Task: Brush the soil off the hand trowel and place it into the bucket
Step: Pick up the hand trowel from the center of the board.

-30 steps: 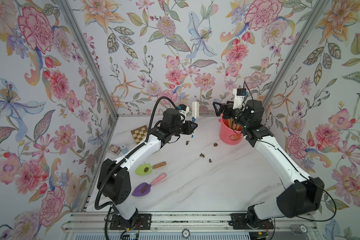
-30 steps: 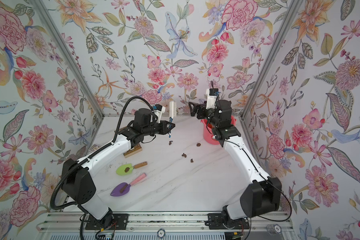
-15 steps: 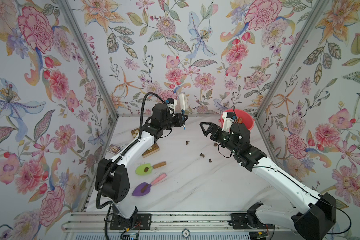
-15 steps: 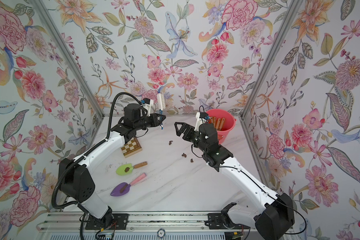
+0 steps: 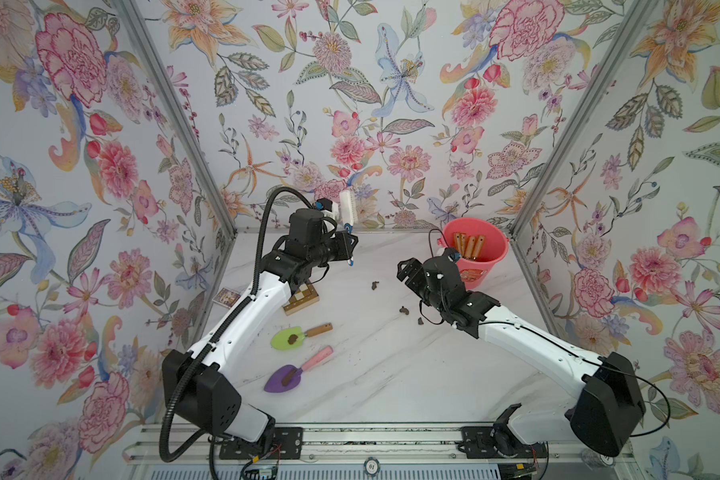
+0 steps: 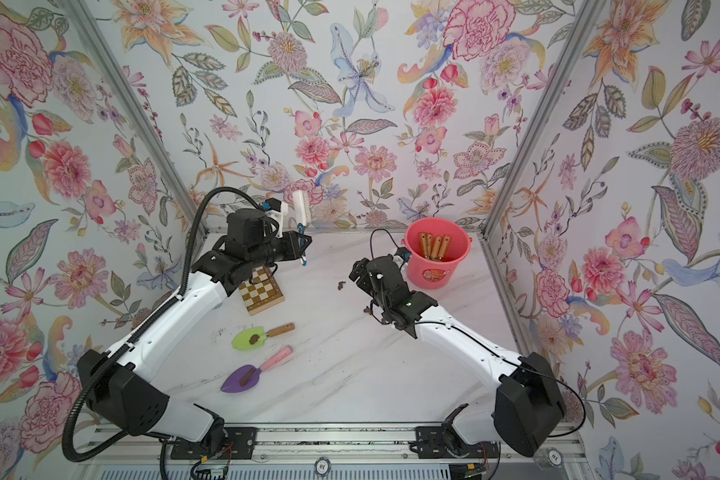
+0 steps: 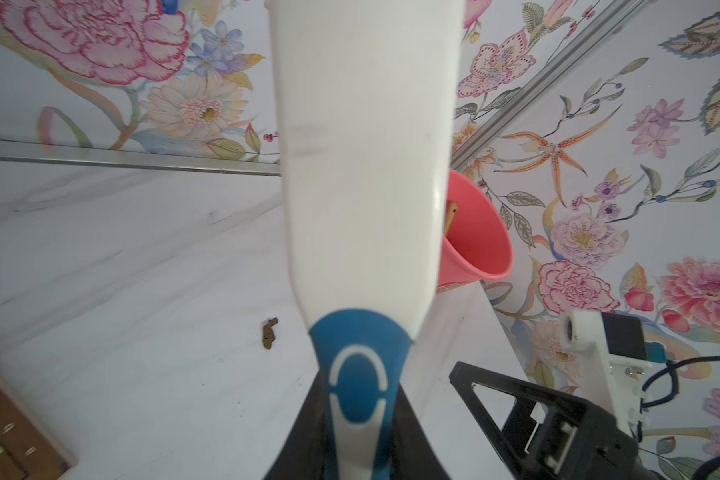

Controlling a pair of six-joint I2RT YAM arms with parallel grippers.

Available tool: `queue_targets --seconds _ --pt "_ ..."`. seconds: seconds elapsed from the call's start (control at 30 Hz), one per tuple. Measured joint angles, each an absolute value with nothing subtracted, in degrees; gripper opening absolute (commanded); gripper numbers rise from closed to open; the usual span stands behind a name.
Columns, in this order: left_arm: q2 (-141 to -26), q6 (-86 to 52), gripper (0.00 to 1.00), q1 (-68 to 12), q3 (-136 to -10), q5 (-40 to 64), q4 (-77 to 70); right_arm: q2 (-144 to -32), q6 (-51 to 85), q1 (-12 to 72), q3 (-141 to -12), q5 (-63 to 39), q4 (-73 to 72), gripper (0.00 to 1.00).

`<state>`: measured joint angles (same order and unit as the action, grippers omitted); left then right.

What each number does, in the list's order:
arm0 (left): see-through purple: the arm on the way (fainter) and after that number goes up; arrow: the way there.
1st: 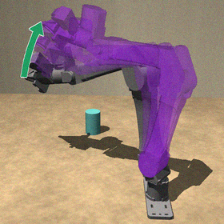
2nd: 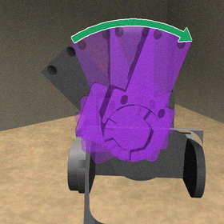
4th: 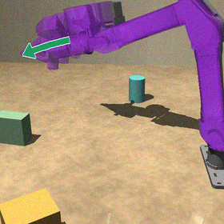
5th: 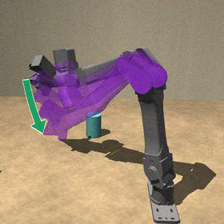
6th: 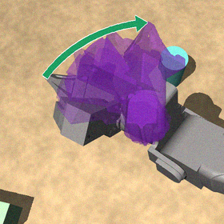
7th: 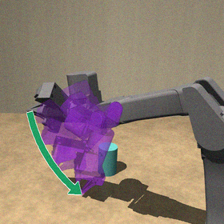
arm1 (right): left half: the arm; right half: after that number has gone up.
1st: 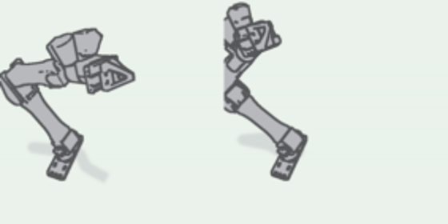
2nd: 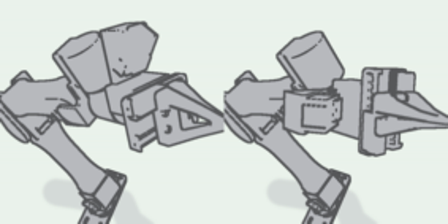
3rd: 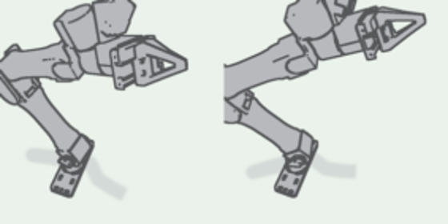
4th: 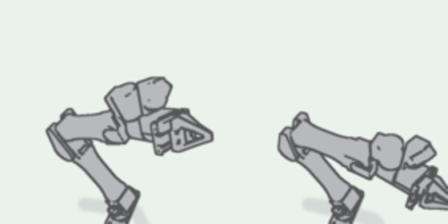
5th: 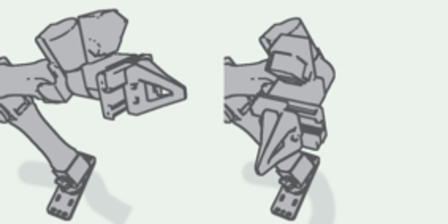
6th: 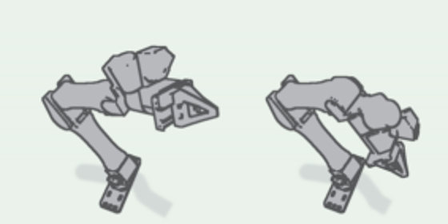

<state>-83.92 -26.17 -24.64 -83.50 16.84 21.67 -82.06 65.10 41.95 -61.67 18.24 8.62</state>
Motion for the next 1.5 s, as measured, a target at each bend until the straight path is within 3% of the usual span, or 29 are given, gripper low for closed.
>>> queue_targets --seconds 0.43,0.6,0.87,1.5 --pt "-67.3 -24.7 0.00 -22.6 -65.9 5.2 29.5 -98.2 99.7 62.2 -66.0 26.6 14.5 0.80" --pt "-59.0 -23.4 0.00 -21.6 -60.9 2.0 30.7 -107.0 108.2 67.5 -73.2 26.5 16.7 0.77" --pt "-53.6 -22.2 0.00 -20.9 -59.2 1.0 31.4 -113.4 114.7 71.2 -80.0 25.1 18.1 0.63" --pt "-46.8 -19.9 0.00 -20.9 -57.4 -0.5 36.5 -123.6 119.0 73.0 -88.4 18.3 18.7 0.48"
